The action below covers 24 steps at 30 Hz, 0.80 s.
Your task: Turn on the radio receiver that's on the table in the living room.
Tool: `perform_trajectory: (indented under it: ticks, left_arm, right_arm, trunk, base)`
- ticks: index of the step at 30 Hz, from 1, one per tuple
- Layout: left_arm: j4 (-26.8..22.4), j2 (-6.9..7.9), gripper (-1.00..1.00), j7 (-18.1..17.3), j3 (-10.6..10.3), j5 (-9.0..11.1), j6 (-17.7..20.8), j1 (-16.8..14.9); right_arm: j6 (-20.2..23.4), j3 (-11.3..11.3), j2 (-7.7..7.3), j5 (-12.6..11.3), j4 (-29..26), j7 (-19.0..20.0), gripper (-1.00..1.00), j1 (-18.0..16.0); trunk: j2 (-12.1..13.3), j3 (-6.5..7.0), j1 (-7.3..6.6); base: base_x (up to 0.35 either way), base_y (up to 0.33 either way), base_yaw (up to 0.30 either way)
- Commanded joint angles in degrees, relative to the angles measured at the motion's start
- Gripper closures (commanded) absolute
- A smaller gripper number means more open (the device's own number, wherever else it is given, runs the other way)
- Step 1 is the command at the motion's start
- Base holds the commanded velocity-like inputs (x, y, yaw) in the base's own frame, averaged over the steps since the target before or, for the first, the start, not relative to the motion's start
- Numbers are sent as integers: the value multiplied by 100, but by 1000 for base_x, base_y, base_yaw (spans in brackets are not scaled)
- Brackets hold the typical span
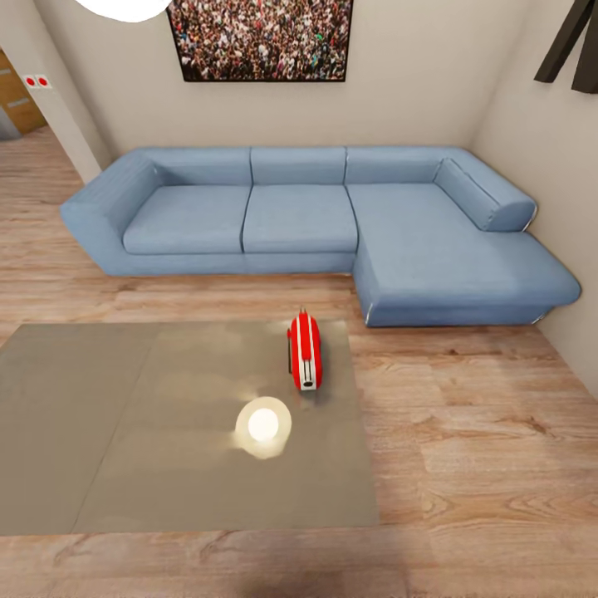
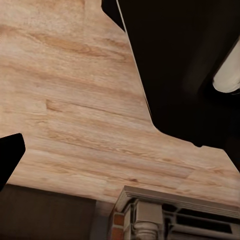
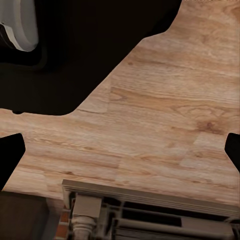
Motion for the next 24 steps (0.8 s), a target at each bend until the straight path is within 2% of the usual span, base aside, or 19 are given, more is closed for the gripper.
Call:
perform_trajectory:
  ticks: [1, 16, 24]
  left_arm:
    - [0, 0, -100, 0, 0, 0, 0, 0]
    - [2, 0, -100, 0, 0, 1, 0, 0]
    - [0, 0, -100, 0, 0, 1, 0, 0]
  right_arm:
    - [-4, -1, 0, 12, 0, 0, -100, 1]
    - [-16, -1, 0, 44, 0, 1, -100, 2]
    - [-11, -6, 0, 20, 0, 0, -100, 1]
  trunk:
    - [0, -4, 0]
    - [0, -11, 0]
    - [0, -11, 0]
  base:
    - [180, 0, 0]
    - [296, 0, 0]
    - [72, 0, 0]
